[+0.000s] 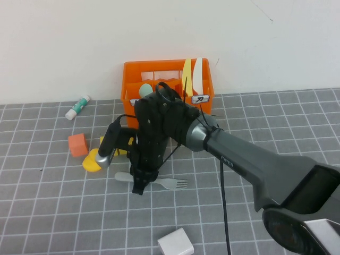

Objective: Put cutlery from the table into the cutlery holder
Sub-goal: Pick up the fork, then place the fork on the box

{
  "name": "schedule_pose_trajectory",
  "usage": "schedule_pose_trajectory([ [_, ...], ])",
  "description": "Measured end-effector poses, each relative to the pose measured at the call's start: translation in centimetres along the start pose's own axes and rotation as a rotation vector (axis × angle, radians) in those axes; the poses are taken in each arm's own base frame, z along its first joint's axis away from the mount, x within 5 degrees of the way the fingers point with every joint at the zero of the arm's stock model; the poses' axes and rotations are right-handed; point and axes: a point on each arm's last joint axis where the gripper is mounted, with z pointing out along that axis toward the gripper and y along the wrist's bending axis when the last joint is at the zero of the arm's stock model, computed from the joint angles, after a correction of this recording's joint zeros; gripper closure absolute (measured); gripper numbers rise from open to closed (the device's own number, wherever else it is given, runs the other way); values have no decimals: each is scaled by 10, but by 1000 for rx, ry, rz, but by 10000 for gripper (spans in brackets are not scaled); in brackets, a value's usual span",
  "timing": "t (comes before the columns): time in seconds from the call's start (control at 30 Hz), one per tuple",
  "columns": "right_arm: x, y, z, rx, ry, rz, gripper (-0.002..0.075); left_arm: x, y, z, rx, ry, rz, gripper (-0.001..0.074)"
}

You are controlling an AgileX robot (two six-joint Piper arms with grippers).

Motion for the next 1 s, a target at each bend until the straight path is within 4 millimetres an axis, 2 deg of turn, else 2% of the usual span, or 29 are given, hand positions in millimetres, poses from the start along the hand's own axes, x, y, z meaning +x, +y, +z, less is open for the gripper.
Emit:
schedule_pose_trajectory([
  [0.2, -1, 3, -4, -11, 7, 59, 572, 0, 0, 0, 0, 0, 0, 736],
  [0.27, -2, 4, -14, -14, 7, 70, 572, 0, 0, 0, 0, 0, 0, 736],
  [0.37, -6, 5, -38, -1, -20, 75, 572, 0, 0, 0, 0, 0, 0, 736],
  [0.53, -15, 7, -104, 62, -123, 78, 572, 0, 0, 0, 0, 0, 0, 736],
  [0.63, -16, 10, -133, 78, -171, 88, 572, 0, 0, 0, 0, 0, 0, 736],
  [0.77, -19, 14, -156, 78, -237, 101, 572, 0, 0, 0, 0, 0, 0, 736],
  [1.0, -28, 12, -174, 116, -383, 120, 572, 0, 0, 0, 0, 0, 0, 736],
])
